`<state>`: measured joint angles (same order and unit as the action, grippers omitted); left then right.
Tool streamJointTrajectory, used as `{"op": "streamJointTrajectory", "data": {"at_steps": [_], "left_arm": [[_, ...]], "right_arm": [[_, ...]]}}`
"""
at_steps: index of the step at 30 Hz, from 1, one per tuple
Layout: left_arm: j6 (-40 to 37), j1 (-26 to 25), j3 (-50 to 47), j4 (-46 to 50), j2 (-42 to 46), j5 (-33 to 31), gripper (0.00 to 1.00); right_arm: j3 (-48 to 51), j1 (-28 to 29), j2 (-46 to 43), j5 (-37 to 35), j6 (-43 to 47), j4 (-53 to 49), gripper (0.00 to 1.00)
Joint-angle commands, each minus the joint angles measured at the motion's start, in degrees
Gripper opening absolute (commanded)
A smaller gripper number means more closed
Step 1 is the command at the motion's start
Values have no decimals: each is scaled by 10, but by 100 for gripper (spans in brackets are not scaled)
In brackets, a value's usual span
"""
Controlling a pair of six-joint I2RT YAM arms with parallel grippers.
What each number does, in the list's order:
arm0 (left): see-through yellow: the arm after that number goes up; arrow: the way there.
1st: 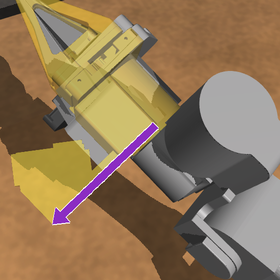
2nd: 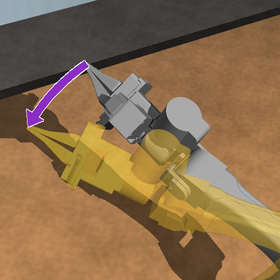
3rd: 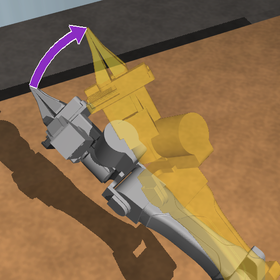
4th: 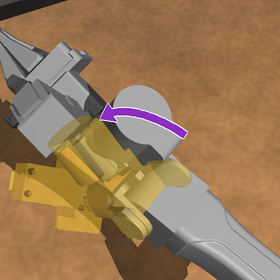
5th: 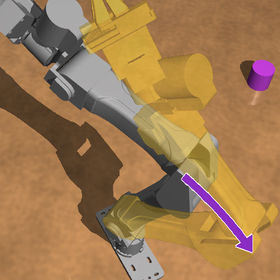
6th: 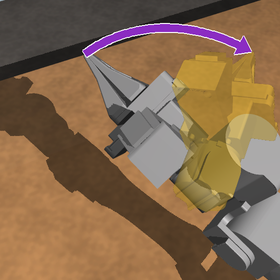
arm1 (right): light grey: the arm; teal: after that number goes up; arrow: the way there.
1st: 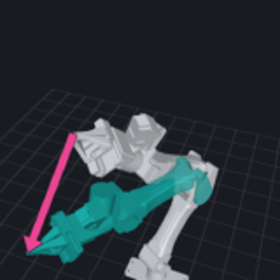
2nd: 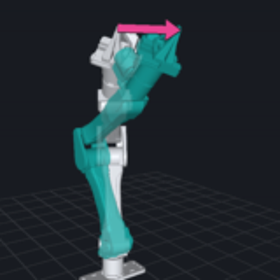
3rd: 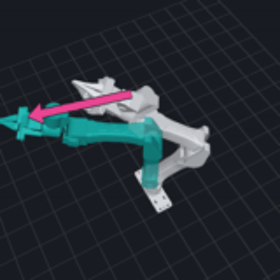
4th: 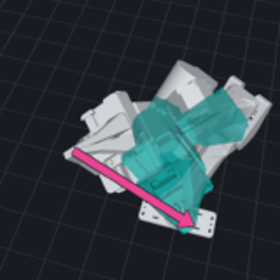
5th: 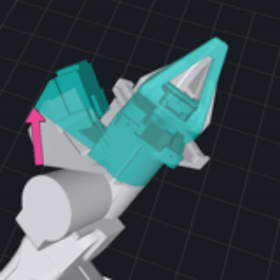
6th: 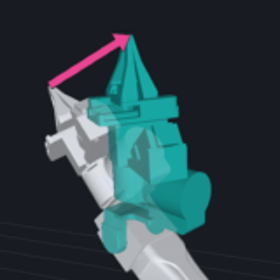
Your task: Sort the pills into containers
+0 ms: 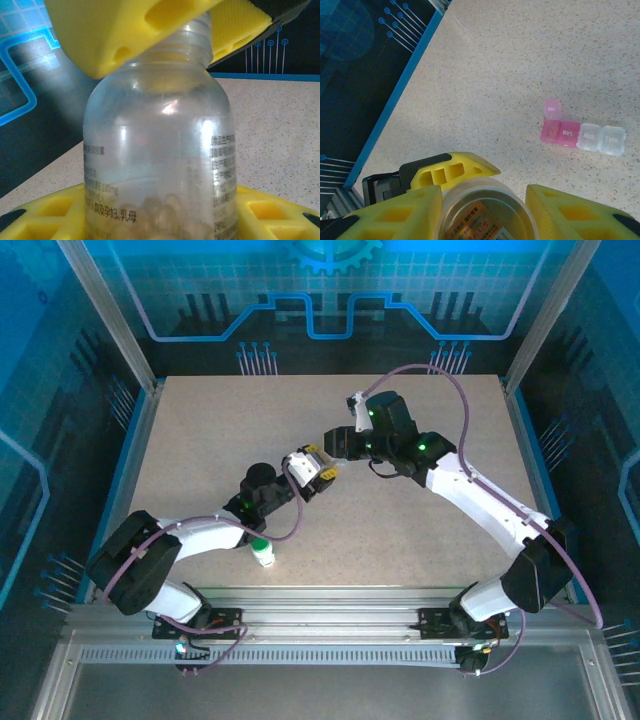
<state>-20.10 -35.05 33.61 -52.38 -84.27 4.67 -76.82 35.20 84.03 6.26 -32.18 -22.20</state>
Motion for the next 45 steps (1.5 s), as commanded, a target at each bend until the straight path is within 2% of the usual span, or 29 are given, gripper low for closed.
{"op": "streamJointTrajectory", "data": {"at_steps": [1,4,8,9,12,15,17,19,22,24,29,31,37,45], "left_arm": [[-10,-4,20,-22,3,-6,0],[-9,-4,22,-25,4,-3,0],[-1,-4,20,-32,5,7,0],[0,-4,19,-33,6,12,0],[1,-4,13,-31,15,38,0],[0,-3,2,-34,28,90,0],[0,-3,-8,-44,38,138,0],[2,-3,-20,-69,48,186,0],[16,-3,-32,-97,60,235,0],[17,-3,-33,-87,67,253,0],[14,-3,-47,-77,74,264,0],[14,-4,-50,-71,78,271,0],[5,-4,-49,-38,87,293,0],[14,-3,-48,-33,88,342,0]], "right_arm": [[11,9,1,35,-7,16,46],[31,8,-9,44,-2,45,37],[62,-7,-25,87,0,107,12],[66,-10,-27,96,5,113,9],[70,-23,-35,159,63,130,9],[55,-43,-37,267,173,117,11],[31,-49,-40,335,292,59,13],[-1,-49,-41,374,411,-21,15],[-41,-51,-40,391,567,-116,10],[-64,-52,-39,394,627,-153,4],[-105,-51,-42,419,795,-247,0],[-115,-51,-44,420,831,-268,0],[-142,-55,-48,392,854,-285,0],[-151,-73,-52,426,872,-302,0]]}}
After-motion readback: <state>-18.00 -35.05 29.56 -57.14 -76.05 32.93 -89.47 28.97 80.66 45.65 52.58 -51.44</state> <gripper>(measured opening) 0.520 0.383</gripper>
